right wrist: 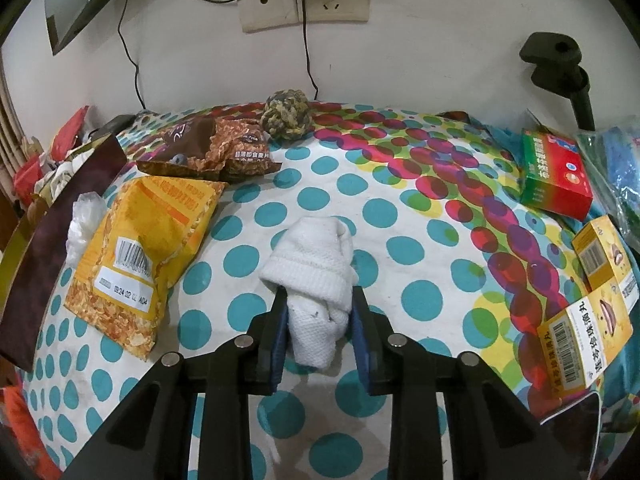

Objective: Organize objects
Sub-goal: 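Withdraw the left tool from the tray back over the bed, then carry the white towel into the gold tray and open the right tool, then grasp the orange snack bag with the right tool, then grasp another clear plastic bundle with the left tool while the right tool holds the snack bag, then carry the plastic bundle into the gold tray and open the left tool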

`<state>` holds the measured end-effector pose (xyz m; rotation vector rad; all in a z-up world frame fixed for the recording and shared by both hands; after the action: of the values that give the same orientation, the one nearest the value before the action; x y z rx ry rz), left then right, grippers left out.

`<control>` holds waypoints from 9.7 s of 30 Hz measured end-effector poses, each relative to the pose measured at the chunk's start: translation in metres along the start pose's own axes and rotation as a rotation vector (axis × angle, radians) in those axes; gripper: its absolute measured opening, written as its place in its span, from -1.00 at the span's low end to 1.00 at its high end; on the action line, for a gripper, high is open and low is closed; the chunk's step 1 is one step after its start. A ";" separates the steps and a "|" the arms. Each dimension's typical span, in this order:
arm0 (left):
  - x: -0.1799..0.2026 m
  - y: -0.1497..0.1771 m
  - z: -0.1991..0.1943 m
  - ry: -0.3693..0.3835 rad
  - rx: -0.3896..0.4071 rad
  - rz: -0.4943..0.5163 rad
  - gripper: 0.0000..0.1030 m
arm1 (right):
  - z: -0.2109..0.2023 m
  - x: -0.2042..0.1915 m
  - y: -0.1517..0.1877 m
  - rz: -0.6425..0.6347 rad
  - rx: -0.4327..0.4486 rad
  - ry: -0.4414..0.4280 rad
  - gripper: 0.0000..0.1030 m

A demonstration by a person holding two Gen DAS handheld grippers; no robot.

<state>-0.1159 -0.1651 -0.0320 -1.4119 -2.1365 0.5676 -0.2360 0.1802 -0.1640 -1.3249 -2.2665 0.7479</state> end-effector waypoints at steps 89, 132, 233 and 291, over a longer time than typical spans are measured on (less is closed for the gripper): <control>-0.114 0.037 -0.020 -0.013 0.016 -0.210 -0.06 | 0.014 -0.321 -0.138 -0.275 -0.100 -0.337 -0.07; 0.080 0.116 0.015 0.145 -0.167 0.090 -0.05 | 0.010 -0.162 -0.041 -0.799 0.124 0.278 0.10; 0.083 0.060 0.027 0.015 0.084 0.050 -0.26 | -0.006 -0.055 -0.042 -0.345 0.125 0.050 -0.32; -0.001 -0.052 0.153 -0.066 -0.161 -0.019 -0.04 | 0.000 -0.059 -0.041 -0.384 0.103 0.073 -0.32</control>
<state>-0.2477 -0.1944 -0.1208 -1.4745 -2.2890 0.4491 -0.2351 0.1115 -0.1427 -0.8207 -2.2918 0.6565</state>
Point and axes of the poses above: each gripper's, at about its wrist camera, not at the fingertips, and z roughly the way its jaws point, x to its right, y to its underside, the point moved 6 cm from there along z, roughly the way its jaws point, and after that the axes turned 14 degrees about -z, right-handed, at the moved point
